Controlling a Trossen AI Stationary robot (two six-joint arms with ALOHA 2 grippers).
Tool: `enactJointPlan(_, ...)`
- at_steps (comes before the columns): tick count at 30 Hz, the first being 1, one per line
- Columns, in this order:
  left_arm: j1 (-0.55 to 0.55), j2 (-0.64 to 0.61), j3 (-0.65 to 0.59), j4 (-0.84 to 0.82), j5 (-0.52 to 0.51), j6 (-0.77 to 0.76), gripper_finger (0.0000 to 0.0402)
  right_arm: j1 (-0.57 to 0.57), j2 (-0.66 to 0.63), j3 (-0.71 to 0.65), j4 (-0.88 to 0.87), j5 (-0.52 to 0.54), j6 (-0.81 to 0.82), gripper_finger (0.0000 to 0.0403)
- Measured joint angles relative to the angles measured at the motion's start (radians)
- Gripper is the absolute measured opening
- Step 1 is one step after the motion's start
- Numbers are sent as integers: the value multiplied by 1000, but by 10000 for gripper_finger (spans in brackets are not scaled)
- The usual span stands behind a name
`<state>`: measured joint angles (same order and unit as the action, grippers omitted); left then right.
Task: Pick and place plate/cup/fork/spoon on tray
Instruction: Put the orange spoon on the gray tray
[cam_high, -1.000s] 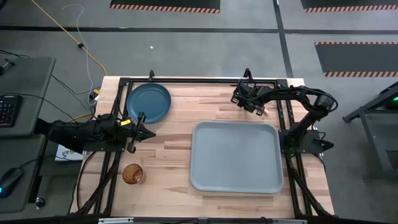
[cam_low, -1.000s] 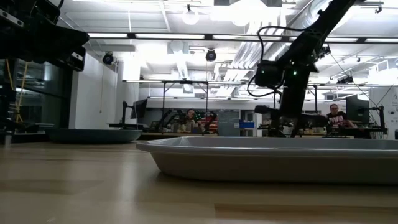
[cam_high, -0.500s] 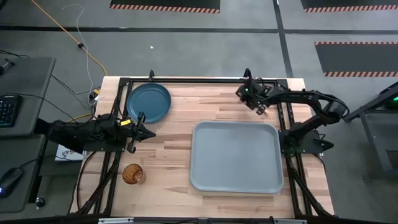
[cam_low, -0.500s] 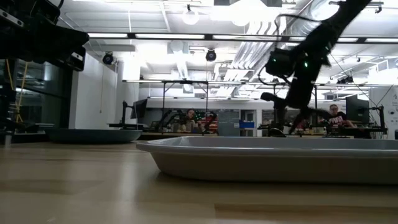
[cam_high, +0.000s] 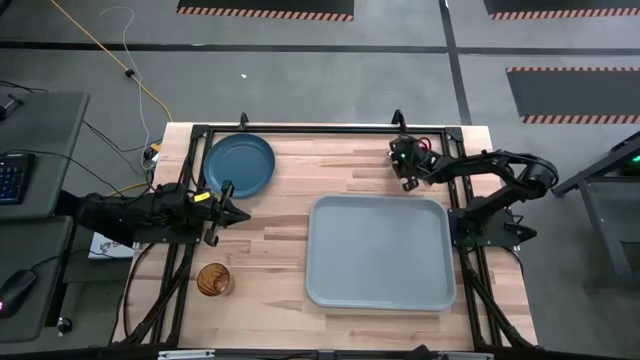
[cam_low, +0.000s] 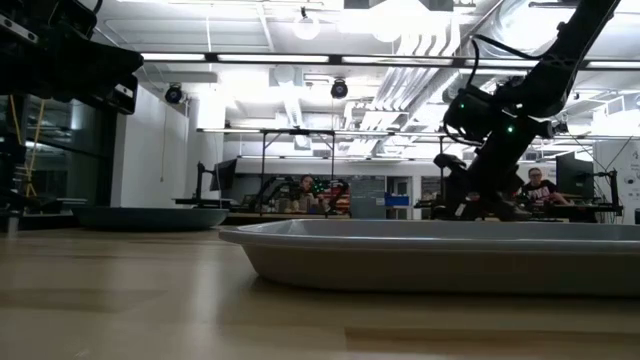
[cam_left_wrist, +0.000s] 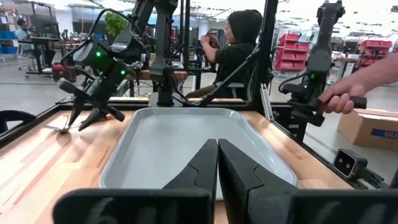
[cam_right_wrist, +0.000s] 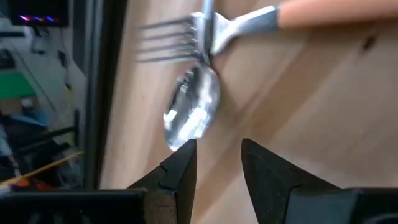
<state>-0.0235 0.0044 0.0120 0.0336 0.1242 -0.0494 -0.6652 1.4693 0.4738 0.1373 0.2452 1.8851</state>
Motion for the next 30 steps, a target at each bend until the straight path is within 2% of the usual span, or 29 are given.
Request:
enactJointPlan(6,0,0,0,0,0,0,3,-18,0,1,26,39,27,117)
enactJointPlan(17,0,0,0,0,0,0,3,-21,76,2,93,-10,56,117)
enactJointPlan(30,0,0,0,0,0,0,3,-22,90,2,107,55,79,117)
